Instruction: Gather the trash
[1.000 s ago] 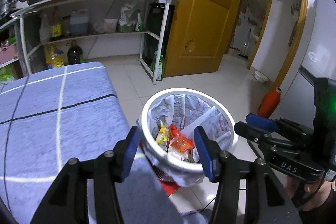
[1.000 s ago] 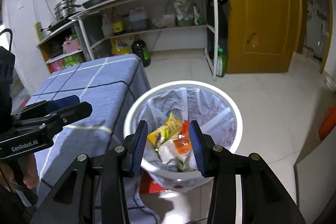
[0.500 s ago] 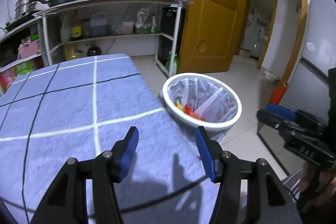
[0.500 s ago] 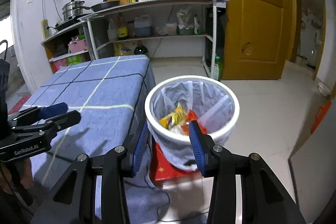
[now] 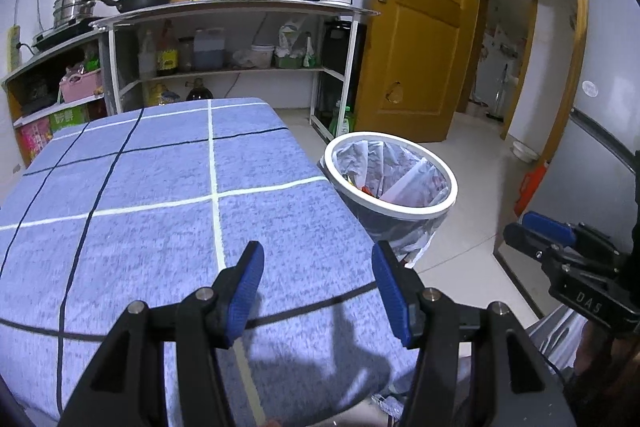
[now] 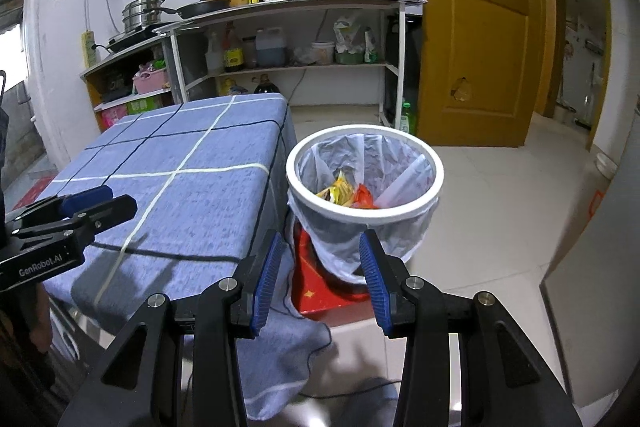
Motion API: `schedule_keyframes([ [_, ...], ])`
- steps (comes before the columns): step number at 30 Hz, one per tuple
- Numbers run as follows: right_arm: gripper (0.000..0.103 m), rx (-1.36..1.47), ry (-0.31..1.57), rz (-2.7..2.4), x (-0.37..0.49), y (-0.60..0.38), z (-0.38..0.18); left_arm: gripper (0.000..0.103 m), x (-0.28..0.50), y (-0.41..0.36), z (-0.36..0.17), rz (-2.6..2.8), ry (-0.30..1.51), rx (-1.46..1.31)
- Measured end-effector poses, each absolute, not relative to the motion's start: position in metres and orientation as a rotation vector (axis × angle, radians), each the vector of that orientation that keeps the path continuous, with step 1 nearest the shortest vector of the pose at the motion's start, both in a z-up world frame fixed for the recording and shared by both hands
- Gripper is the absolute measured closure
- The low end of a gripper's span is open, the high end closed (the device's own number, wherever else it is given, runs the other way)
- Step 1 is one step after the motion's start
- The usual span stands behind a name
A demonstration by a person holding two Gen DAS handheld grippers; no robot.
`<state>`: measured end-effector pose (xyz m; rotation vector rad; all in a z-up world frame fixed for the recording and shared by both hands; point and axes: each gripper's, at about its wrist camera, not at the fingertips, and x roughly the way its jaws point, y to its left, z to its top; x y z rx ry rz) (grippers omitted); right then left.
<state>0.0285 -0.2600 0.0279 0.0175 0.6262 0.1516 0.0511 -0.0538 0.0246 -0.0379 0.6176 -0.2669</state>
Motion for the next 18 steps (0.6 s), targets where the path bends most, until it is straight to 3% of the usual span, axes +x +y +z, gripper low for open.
schedule_keyframes([
  [18,0.061,0.014,0.620,0.166,0.020,-0.255,0.031,0.045,0.035,-0.047,0.021,-0.219,0.613,-0.023],
])
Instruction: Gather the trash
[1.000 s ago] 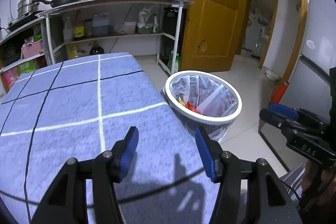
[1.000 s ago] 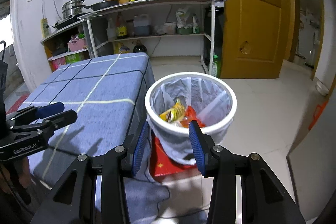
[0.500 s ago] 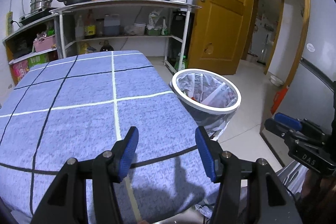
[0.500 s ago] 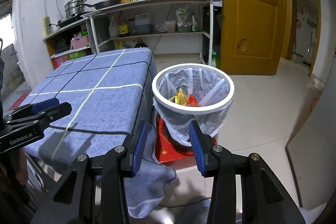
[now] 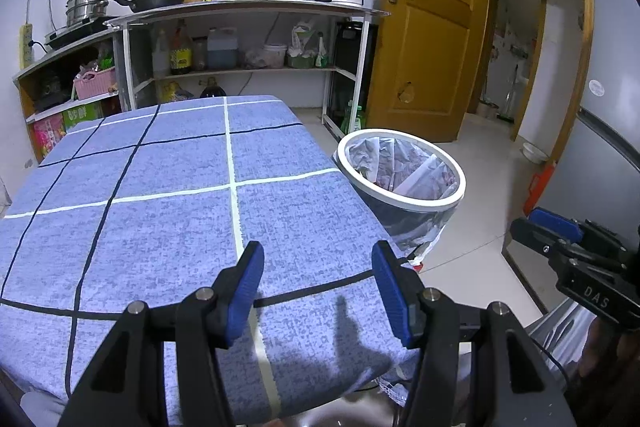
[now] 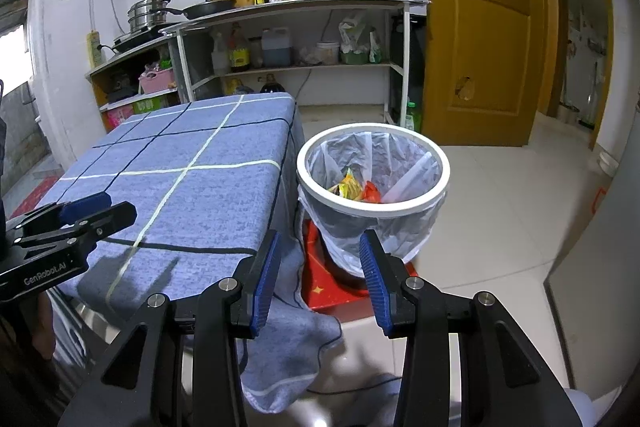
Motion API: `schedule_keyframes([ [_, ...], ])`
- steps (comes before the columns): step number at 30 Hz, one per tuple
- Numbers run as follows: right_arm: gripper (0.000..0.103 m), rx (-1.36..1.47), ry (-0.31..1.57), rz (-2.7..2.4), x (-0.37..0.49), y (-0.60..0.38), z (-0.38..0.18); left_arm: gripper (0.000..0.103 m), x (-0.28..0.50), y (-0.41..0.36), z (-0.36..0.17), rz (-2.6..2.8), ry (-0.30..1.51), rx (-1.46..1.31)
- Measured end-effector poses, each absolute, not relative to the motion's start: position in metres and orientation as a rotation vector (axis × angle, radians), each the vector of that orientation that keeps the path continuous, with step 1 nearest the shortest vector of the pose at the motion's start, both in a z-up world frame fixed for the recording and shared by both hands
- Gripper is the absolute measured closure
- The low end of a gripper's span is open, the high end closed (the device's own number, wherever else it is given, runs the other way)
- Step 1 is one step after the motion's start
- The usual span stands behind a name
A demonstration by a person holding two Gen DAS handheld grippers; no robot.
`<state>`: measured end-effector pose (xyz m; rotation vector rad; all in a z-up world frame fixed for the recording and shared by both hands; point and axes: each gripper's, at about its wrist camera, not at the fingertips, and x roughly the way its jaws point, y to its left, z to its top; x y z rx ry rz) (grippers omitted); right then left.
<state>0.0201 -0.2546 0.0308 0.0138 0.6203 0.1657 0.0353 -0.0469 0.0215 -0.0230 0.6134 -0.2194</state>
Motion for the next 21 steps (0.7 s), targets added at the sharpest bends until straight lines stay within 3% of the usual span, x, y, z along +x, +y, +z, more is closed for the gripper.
schedule_keyframes([
  [21,0.061,0.014,0.619,0.169,0.0168,-0.2530,0.0330,0.045,0.0349,-0.0468,0.0210,-0.206,0.622,-0.018],
])
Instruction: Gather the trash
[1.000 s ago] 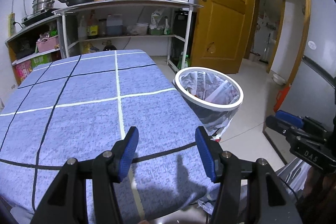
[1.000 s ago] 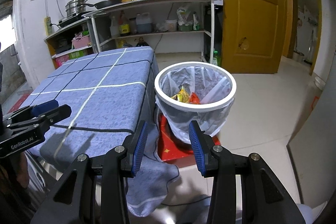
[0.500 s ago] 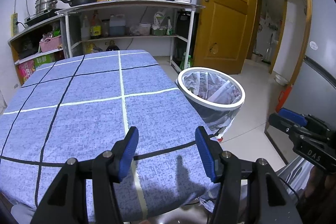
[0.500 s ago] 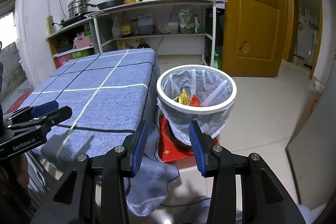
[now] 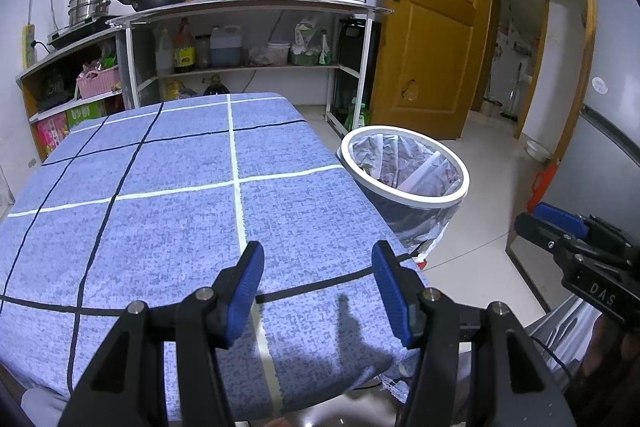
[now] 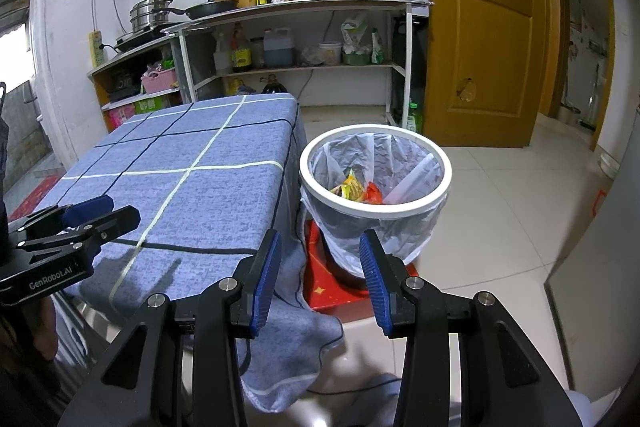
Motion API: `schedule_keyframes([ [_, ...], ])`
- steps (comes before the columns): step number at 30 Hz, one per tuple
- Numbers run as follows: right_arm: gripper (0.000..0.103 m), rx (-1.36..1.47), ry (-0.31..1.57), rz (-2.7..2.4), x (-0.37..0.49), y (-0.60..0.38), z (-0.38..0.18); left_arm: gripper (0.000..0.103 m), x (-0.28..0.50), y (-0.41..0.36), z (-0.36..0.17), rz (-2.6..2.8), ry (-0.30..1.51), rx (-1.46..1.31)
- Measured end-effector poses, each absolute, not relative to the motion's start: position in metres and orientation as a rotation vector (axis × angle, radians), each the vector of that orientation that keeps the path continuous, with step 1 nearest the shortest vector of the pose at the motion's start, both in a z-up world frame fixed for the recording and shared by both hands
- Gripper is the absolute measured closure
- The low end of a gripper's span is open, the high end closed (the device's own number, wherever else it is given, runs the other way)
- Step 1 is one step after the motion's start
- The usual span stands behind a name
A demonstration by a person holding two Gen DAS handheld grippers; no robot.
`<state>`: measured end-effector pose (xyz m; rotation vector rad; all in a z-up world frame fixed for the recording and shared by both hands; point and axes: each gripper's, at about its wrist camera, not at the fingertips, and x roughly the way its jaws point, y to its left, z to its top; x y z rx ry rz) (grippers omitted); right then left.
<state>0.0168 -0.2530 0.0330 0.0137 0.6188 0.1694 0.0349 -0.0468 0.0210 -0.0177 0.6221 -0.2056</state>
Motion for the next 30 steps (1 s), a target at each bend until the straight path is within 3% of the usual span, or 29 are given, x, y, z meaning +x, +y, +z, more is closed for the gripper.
schedule_keyframes([
  [30,0.061,0.012,0.617,0.170,0.0156,-0.2507,0.0341,0.045,0.0353,-0.0487,0.0211,-0.207,0.624,-0.005],
])
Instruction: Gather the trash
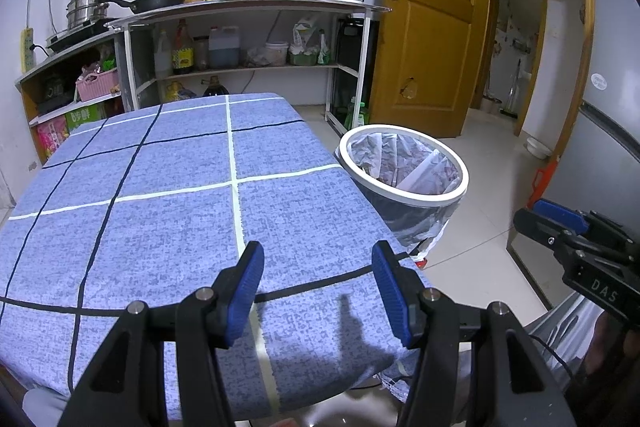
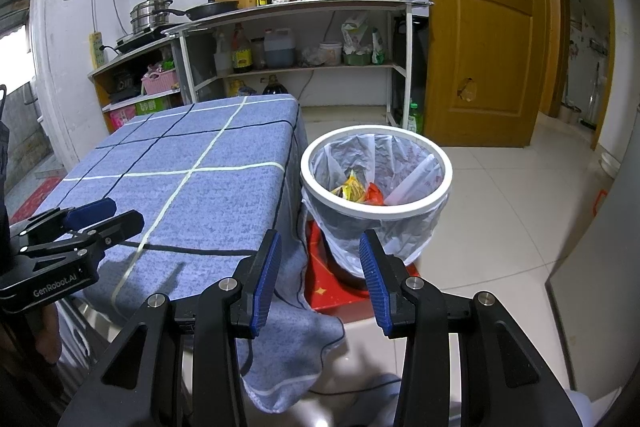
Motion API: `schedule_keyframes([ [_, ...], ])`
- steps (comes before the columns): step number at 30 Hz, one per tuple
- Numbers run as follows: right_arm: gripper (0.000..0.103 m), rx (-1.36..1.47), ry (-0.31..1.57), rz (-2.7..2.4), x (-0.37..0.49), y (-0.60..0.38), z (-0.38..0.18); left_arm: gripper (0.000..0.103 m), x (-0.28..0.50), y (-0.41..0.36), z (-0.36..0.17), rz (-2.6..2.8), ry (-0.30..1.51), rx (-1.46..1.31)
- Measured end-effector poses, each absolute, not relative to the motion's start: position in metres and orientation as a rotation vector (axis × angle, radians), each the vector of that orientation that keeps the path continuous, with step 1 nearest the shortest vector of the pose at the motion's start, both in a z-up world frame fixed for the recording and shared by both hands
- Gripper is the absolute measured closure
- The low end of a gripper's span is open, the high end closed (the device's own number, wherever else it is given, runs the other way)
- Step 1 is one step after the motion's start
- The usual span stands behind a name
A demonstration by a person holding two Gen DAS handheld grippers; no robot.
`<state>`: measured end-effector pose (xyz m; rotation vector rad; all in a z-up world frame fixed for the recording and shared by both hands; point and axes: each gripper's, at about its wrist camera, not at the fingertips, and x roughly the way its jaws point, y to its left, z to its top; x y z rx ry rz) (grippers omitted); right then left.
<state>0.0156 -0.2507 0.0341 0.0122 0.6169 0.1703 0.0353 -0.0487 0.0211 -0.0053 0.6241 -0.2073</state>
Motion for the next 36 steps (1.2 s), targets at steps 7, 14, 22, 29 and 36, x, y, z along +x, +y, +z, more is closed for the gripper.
schedule_keyframes([
  [7,0.061,0.013,0.616,0.171,0.0158,-0.2509,0.0342,0.045,0.0352,-0.0499,0.0213,-0.206,0.625,-0.005],
  [14,0.061,0.013,0.615,0.172,0.0160,-0.2503,0.0343,0.045,0.0358,-0.0500,0.0213,-0.208,0.623,-0.001],
  [22,0.061,0.014,0.615,0.172,0.0161,-0.2504,0.0343,0.045,0.0364,-0.0504,0.0211,-0.212,0.625,-0.003],
  [29,0.061,0.013,0.615,0.171,0.0156,-0.2495,0.0345,0.045,0.0365,-0.0498,0.0220,-0.215,0.626,-0.005],
  [36,0.061,0.014,0.616,0.172,0.0159,-0.2497,0.0342,0.045,0.0369,-0.0497,0.0220,-0.214,0.630,-0.004],
])
